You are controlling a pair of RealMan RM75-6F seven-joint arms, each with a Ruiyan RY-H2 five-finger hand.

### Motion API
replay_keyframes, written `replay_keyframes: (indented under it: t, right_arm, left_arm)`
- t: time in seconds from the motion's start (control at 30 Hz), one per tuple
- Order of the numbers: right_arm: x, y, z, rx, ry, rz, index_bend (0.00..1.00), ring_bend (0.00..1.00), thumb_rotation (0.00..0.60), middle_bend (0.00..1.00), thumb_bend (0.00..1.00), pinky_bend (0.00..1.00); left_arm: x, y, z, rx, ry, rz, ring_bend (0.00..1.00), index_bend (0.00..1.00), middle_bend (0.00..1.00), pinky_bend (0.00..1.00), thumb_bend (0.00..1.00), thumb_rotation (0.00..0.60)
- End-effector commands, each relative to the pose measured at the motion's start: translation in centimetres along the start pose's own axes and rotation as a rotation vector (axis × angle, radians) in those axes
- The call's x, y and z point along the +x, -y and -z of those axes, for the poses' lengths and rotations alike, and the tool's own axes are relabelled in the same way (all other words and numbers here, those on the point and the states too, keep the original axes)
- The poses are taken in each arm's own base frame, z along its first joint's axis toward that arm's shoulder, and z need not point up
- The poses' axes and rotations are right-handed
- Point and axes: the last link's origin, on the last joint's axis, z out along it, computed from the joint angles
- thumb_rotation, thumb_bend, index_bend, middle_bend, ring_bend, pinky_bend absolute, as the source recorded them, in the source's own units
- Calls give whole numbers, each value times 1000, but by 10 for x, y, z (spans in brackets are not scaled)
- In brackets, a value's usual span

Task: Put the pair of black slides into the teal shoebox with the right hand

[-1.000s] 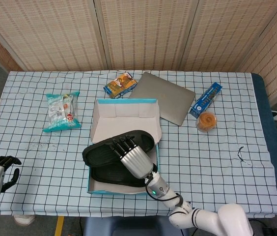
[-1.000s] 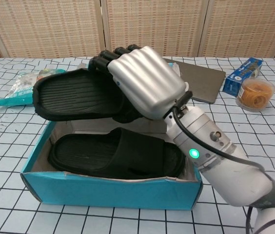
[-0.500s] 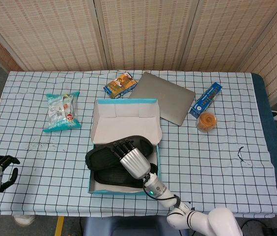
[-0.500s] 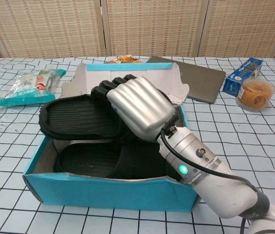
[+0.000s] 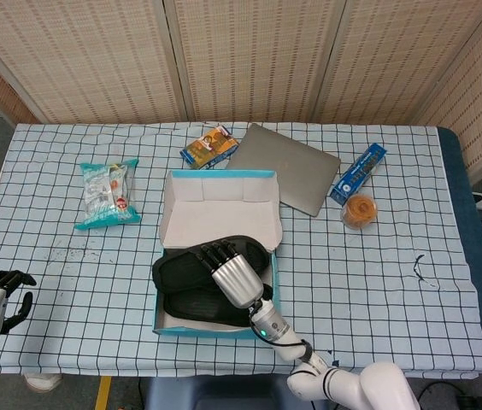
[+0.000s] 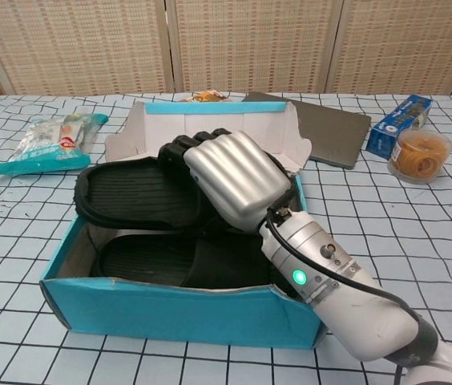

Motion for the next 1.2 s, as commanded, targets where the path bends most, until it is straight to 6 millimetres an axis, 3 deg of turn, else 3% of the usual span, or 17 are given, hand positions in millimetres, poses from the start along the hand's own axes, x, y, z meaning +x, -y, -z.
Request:
replay_keyframes:
  t: [0.03,0.33,0.53,0.63,0.9,1.03,1.2]
  right_arm:
    - [4,8,0,-10,-11,-18,673,571,600,706,0,627]
    - [7,23,9,12,-1,24,673,571,600,706,0,626]
    - [-5,18,22,19,96,88,664,570,600,706,0,626]
    - [-12,14,24,4,163,87,606,531,600,695,0,610]
    - [2,5,16,-25,195,-14,346,218,600,399,0,421]
    - [6,4,15,-29,189,-25,287,117,600,319,0,329]
    - [29,-5,9,-40,153,-58,138,2,600,174,0,171]
  left_arm:
    - [0,0,0,2,2,2,387,461,441,522,492,600]
    - [-1,-1,0,-4,4,-2,387,461,441,522,493,600]
    - [-1,-1,0,-2,7,-1,387,461,441,522,493,600]
    - [-1,-1,0,-3,3,-4,387,461,441,522,493,600]
    - [-2,0,0,-1,7,-4,387,461,441,522,492,600]
    - [-2,0,0,0,9,-1,387,461,441,522,493,600]
    - [-4,-1,0,-2,19,-7,387,461,441,522,493,600]
